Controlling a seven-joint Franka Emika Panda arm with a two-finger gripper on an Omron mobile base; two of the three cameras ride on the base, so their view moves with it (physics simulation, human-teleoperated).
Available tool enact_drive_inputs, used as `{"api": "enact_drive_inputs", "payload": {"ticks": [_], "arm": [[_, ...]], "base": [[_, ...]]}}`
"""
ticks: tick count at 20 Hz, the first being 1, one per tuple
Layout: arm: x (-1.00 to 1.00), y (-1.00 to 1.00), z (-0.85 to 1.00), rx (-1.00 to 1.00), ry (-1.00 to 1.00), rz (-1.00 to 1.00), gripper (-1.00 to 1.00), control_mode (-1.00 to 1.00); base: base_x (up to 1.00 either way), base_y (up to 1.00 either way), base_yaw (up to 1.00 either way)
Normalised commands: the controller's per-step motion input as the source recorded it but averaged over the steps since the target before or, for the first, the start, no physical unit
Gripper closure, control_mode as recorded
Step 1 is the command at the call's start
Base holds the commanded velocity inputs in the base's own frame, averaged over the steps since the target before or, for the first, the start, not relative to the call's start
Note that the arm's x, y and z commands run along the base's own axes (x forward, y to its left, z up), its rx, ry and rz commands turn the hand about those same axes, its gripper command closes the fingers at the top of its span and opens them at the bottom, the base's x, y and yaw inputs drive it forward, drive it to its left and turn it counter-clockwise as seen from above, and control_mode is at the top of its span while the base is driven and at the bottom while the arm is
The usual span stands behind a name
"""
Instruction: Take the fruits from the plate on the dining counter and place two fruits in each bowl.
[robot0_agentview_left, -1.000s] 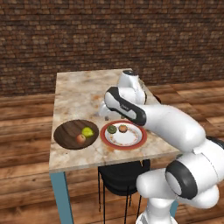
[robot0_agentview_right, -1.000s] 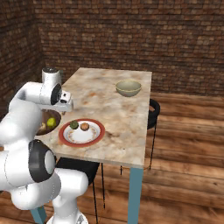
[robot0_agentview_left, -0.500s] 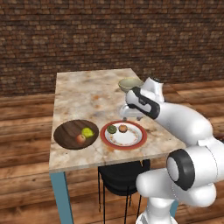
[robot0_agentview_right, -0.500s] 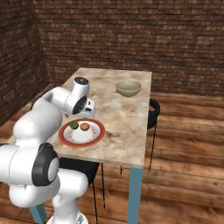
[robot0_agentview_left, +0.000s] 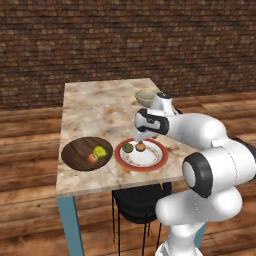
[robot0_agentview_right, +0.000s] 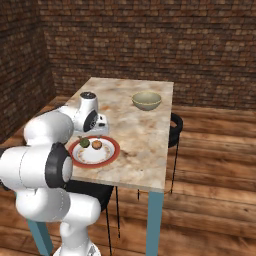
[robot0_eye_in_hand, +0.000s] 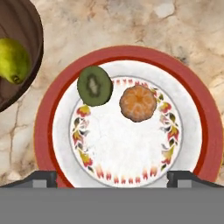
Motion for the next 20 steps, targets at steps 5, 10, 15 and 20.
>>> {"api": "enact_drive_inputs", "payload": {"ticks": [5,10,15,20], "arm": [[0.28,-0.08,-0.19,-0.01,0.00,0.17,-1.00,-1.00],[0.16,-0.02,-0.38,-0.10,0.00,0.13,-1.00,-1.00],[0.28,0.00,-0.26,-0.05,0.00,0.05,-1.00,-1.00],[0.25,0.00,-0.04,0.00,0.00,0.02,-1.00,-1.00]], "base": [[0.00,0.00,0.00],[0.00,0.00,0.00],[0.00,0.00,0.00],[0.00,0.00,0.00]]}}
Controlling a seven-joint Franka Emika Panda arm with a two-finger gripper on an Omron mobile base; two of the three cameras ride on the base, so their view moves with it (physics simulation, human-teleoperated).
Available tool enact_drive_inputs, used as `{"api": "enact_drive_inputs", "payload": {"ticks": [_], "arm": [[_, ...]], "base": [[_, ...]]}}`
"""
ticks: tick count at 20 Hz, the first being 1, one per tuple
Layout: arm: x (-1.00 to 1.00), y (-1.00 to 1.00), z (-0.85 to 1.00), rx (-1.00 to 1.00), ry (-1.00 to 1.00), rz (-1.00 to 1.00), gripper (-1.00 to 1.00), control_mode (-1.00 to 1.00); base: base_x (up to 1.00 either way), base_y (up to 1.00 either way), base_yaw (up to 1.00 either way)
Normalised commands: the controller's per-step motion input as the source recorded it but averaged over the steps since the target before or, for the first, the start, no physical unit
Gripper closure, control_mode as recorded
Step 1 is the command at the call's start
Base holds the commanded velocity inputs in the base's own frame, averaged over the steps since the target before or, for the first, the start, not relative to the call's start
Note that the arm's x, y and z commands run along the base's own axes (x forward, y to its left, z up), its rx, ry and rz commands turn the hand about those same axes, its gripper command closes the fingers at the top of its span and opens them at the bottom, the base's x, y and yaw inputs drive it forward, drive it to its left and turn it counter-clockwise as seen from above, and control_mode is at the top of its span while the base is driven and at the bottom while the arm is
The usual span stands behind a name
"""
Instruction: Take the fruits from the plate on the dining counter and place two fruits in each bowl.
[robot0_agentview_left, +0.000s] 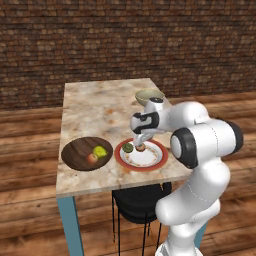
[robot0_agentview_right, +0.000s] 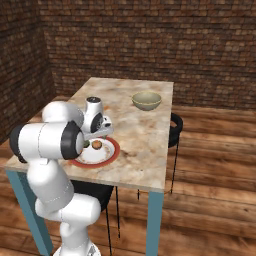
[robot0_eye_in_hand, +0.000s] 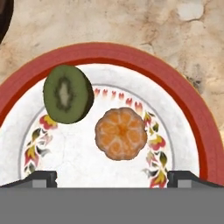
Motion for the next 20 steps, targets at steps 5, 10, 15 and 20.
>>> {"api": "enact_drive_inputs", "payload": {"ticks": [5,10,15,20], "arm": [[0.04,0.00,-0.16,0.00,0.00,0.01,-1.00,-1.00],[0.05,0.04,-0.24,0.00,0.00,0.00,-1.00,-1.00],[0.04,0.02,-0.28,0.00,0.00,0.01,-1.00,-1.00],[0.16,0.00,-0.08,0.00,0.00,0.01,-1.00,-1.00]], "base": [[0.00,0.00,0.00],[0.00,0.00,0.00],[0.00,0.00,0.00],[0.00,0.00,0.00]]}}
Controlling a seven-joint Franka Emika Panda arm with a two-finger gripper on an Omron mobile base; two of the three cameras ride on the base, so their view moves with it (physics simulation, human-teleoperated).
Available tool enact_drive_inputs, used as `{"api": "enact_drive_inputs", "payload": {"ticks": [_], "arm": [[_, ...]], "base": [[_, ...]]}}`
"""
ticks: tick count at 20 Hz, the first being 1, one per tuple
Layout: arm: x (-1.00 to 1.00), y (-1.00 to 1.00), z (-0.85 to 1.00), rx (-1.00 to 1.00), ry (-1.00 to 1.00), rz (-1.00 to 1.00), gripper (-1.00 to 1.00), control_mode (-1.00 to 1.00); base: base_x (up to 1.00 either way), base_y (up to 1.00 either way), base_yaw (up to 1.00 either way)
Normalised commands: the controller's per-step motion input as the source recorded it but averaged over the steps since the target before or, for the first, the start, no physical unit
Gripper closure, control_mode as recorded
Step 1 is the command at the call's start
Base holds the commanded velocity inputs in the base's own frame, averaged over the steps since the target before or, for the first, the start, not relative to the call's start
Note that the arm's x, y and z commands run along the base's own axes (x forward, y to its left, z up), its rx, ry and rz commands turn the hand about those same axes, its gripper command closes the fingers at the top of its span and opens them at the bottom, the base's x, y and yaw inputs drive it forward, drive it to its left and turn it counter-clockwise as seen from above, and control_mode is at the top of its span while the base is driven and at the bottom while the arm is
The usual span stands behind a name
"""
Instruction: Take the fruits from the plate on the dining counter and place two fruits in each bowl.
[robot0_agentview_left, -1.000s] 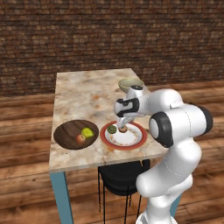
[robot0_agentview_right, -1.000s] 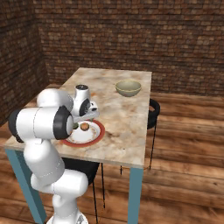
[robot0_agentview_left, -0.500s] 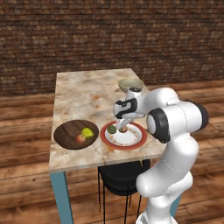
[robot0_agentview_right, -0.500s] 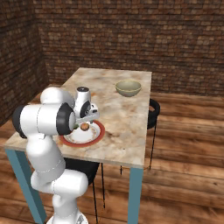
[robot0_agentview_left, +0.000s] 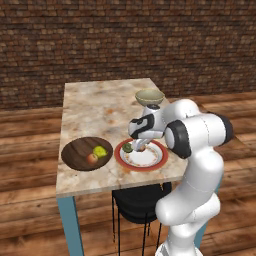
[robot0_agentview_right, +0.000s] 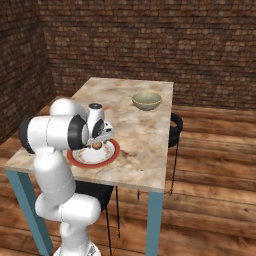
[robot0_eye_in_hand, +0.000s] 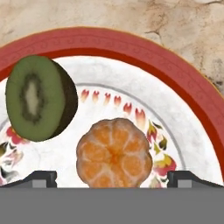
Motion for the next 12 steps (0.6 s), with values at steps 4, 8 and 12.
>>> {"api": "enact_drive_inputs", "payload": {"ticks": [4,8,12], "arm": [[0.15,0.00,-0.07,0.00,0.00,0.01,-1.00,-1.00],[0.05,0.03,-0.15,0.00,0.01,0.00,-1.00,-1.00],[0.00,0.05,-0.23,0.00,0.01,0.00,-1.00,-1.00]], "base": [[0.00,0.00,0.00],[0.00,0.00,0.00],[0.00,0.00,0.00]]}}
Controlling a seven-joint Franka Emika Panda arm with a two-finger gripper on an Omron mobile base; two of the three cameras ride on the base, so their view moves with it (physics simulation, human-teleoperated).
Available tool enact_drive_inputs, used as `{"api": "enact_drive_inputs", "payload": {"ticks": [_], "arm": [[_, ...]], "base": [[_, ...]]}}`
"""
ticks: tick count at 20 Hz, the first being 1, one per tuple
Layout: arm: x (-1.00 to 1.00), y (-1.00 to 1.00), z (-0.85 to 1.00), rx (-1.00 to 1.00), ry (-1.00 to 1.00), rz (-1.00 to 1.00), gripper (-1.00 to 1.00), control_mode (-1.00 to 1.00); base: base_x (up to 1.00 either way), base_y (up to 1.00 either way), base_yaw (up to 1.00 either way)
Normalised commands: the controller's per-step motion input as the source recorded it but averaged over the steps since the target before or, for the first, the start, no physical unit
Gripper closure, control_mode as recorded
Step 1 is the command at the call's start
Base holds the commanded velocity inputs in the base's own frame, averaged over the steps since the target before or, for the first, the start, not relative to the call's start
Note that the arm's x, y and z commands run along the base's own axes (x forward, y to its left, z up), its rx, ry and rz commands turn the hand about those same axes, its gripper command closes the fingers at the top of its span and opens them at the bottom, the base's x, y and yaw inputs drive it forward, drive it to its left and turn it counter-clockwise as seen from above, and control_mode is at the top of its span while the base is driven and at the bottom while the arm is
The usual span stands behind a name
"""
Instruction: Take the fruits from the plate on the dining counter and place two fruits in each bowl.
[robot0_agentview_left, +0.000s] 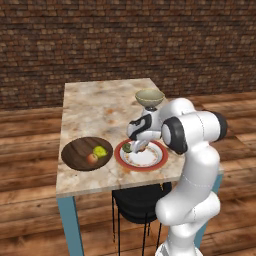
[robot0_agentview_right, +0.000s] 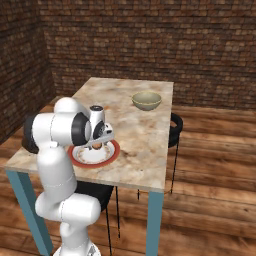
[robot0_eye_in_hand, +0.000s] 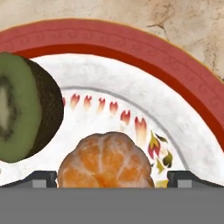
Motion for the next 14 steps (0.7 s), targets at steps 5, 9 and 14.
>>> {"api": "enact_drive_inputs", "payload": {"ticks": [5,9,14], "arm": [[0.00,0.01,-0.07,0.00,0.00,0.00,1.00,-1.00],[-0.04,0.00,0.32,0.00,-0.01,-0.04,1.00,-1.00],[-0.51,0.00,0.98,0.00,0.00,-0.20,1.00,-1.00]], "base": [[0.00,0.00,0.00],[0.00,0.00,0.00],[0.00,0.00,0.00]]}}
